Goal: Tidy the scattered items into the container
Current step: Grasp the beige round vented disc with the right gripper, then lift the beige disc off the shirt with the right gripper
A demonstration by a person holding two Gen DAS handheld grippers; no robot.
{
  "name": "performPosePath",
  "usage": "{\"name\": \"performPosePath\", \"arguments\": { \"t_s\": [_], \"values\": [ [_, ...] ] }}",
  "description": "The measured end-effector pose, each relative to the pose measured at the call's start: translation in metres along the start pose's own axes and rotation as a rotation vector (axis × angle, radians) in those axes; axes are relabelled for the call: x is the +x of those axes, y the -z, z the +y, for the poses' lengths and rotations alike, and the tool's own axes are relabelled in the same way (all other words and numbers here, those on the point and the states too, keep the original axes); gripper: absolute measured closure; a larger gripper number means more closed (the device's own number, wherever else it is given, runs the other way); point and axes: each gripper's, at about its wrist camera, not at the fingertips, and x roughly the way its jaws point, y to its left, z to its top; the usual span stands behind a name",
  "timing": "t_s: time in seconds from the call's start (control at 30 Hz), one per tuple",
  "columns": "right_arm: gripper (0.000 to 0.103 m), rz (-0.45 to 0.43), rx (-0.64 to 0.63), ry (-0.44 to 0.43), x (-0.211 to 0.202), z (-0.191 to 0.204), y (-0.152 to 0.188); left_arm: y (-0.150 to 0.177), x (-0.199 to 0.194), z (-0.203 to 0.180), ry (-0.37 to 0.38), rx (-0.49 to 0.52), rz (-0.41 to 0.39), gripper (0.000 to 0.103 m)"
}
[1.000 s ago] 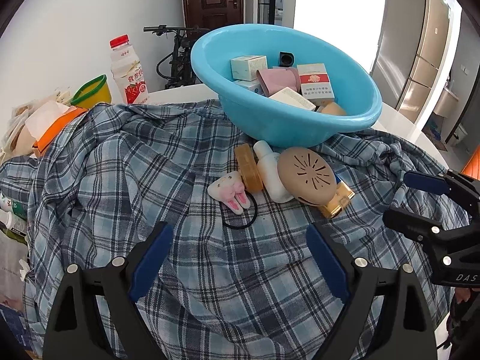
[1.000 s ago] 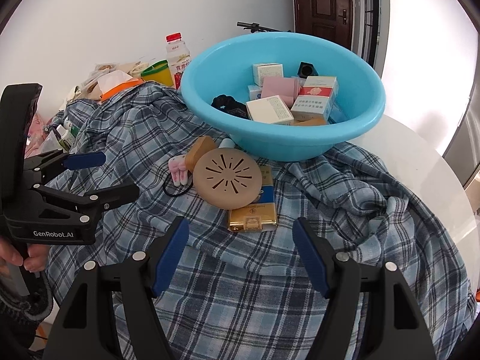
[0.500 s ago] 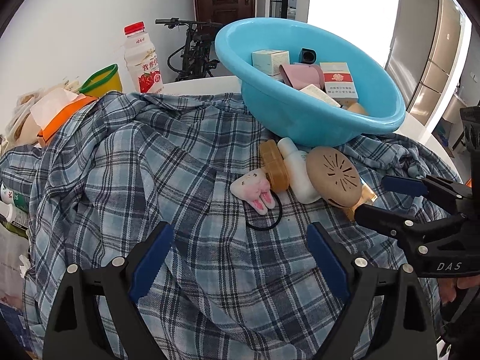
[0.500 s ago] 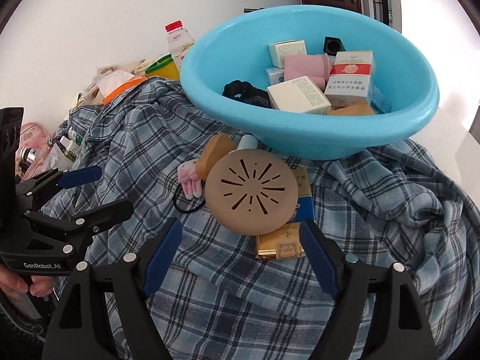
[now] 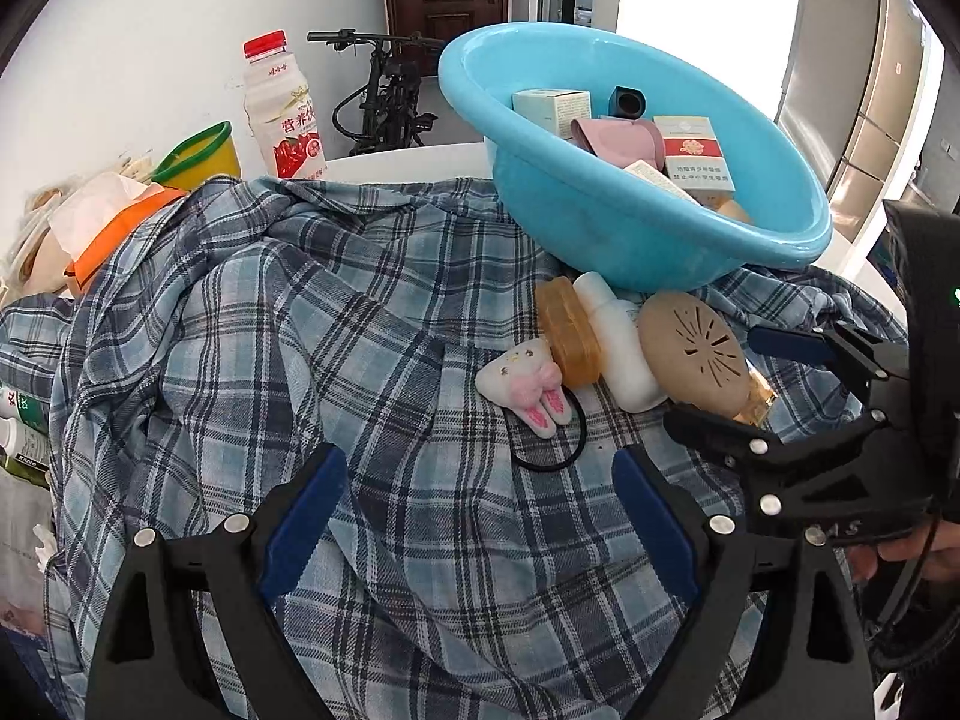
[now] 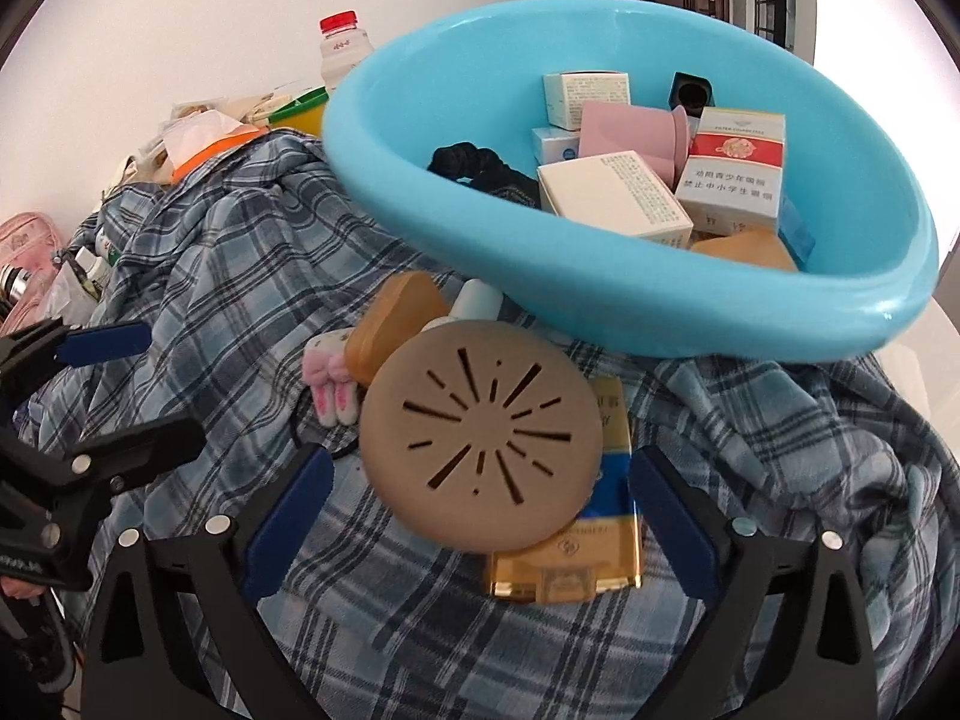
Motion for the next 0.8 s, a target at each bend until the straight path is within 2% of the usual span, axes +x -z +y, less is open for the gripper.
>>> {"name": "performPosePath", "arguments": {
  "t_s": [0.3,0.37,0.4,0.43,0.8],
  "values": [
    [0.004,0.001,-0.016,0.005,0.017,-0.006,-0.007,-0.005,0.002,0.006,-0.02,0.004,0.007,0.011],
    [0.007,-0.008,-0.015,0.0,0.014,-0.008,-0.005,-0.005,0.003,0.006,-0.019,0.006,0.009,0.011],
    [0.012,-0.016,-0.016,-0.004,0.012,-0.008,-0.005,-0.004,0.003,0.005,-0.019,0.008,0.012,0.011],
    [0.022,-0.023,-0.017,-0.009,0.009,-0.009,-0.004,-0.004,0.003,0.004,-0.019,0.011,0.014,0.011],
    [0.023,-0.008,-0.019,-0.026,-0.023,-0.01,0.018,0.002,-0.005,-0.014,-0.013,0.053,0.004,0.011]
  ]
}}
